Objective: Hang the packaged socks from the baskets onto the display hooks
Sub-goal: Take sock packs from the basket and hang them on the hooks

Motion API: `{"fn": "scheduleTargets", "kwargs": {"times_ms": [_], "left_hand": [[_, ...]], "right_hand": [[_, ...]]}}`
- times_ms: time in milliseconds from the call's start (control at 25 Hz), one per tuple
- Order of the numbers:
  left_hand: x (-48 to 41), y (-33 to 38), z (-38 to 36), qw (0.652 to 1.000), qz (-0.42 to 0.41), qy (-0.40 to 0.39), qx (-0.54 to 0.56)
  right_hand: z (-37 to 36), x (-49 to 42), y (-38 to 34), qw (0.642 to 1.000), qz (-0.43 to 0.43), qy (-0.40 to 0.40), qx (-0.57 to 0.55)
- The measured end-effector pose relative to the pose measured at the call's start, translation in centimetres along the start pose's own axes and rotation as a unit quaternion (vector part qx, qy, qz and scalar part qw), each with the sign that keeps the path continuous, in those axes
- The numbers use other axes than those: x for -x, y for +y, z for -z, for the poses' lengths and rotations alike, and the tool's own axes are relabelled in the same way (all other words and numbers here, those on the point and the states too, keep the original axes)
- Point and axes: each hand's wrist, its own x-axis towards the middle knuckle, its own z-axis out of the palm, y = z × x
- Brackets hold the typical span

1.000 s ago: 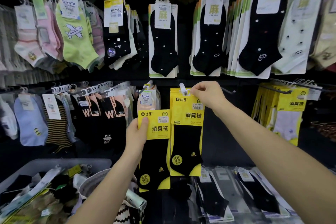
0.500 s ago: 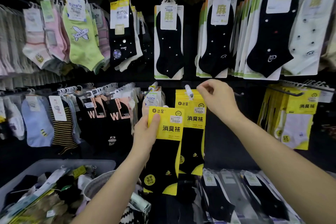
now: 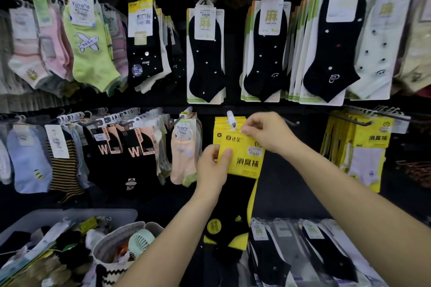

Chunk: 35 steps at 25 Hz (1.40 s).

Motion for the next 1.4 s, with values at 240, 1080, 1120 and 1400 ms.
{"fn": "scheduleTargets", "kwargs": {"times_ms": [240, 1080, 1120, 1400], "left_hand": [[-1.1, -0.7, -0.5, 0.993, 0.036, 0.093, 0.067], [-4.5, -2.4, -1.3, 0.996, 0.047, -0.064, 0.045], [-4.8, -2.4, -1.4, 0.996, 0.047, -0.063, 0.042], [-6.6, -3.6, -1.5, 0.997, 0.016, -0.072, 0.029]], "right_hand": [[-1.0, -2.9, -0.8, 0.999, -0.033, 0.011, -0.019], [-7.2, 0.9, 4.9, 0.978, -0.085, 0.014, -0.190], [-7.3, 0.6, 4.9, 0.976, -0.094, 0.014, -0.194], [-8.1, -1.2, 5.9, 0.969, -0.109, 0.016, -0.223]]}}
